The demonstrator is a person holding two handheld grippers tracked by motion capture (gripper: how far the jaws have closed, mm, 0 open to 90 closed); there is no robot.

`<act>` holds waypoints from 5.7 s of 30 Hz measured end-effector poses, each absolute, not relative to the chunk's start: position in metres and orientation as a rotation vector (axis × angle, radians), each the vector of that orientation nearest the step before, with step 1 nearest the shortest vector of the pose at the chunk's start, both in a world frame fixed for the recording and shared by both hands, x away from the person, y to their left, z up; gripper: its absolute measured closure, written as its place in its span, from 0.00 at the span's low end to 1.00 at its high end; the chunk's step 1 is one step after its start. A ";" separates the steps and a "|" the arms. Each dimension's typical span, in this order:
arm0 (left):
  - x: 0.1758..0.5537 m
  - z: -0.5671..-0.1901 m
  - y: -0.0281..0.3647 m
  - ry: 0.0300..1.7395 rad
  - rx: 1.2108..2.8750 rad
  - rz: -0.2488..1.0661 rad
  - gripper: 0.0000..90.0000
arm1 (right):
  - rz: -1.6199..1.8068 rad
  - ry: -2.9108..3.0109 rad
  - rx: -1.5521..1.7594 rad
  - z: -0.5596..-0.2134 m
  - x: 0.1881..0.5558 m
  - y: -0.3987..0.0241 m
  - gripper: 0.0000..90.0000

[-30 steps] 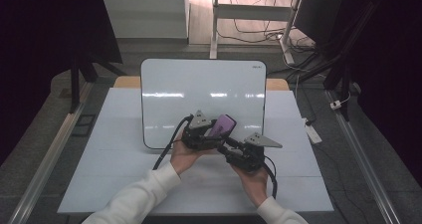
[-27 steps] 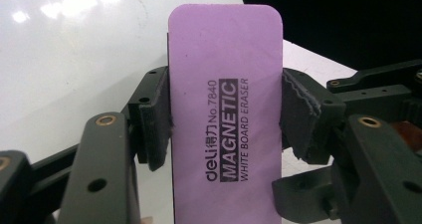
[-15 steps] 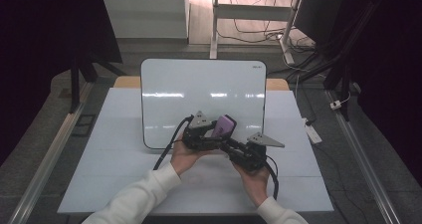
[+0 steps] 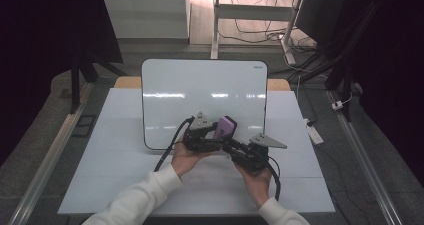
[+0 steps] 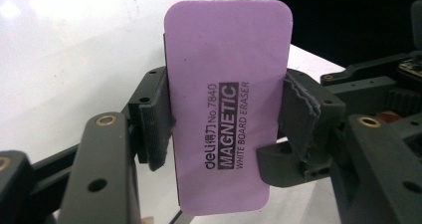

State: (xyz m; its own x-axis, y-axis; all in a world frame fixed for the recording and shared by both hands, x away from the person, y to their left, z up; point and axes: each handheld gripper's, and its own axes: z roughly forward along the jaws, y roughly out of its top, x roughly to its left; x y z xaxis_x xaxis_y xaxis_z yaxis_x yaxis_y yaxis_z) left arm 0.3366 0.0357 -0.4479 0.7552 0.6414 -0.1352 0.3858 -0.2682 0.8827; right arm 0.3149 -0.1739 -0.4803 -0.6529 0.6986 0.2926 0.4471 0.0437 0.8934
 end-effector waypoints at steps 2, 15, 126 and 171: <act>0.336 -0.448 0.034 0.784 1.891 0.293 0.46 | 1.667 2.092 1.196 -0.481 0.315 -0.174 0.69; 0.333 -0.442 0.039 0.769 1.850 0.286 0.40 | 1.622 2.077 1.145 -0.471 0.312 -0.175 0.73; 0.255 -0.495 0.252 1.230 1.758 0.257 0.22 | 1.310 1.771 1.158 -0.368 0.408 -0.192 0.52; 0.252 -0.501 0.246 1.199 1.826 0.258 0.24 | 1.391 2.156 0.945 -0.484 0.323 -0.299 0.39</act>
State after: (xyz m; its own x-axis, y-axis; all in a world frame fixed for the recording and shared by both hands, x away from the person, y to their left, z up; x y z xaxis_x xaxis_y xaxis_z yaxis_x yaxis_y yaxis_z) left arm 0.2517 0.2456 -0.5014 0.5060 0.8136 -0.2864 0.6241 -0.1161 0.7727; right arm 0.3230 -0.2988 -0.4837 -0.6890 0.7243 0.0252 0.3216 0.2744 0.9062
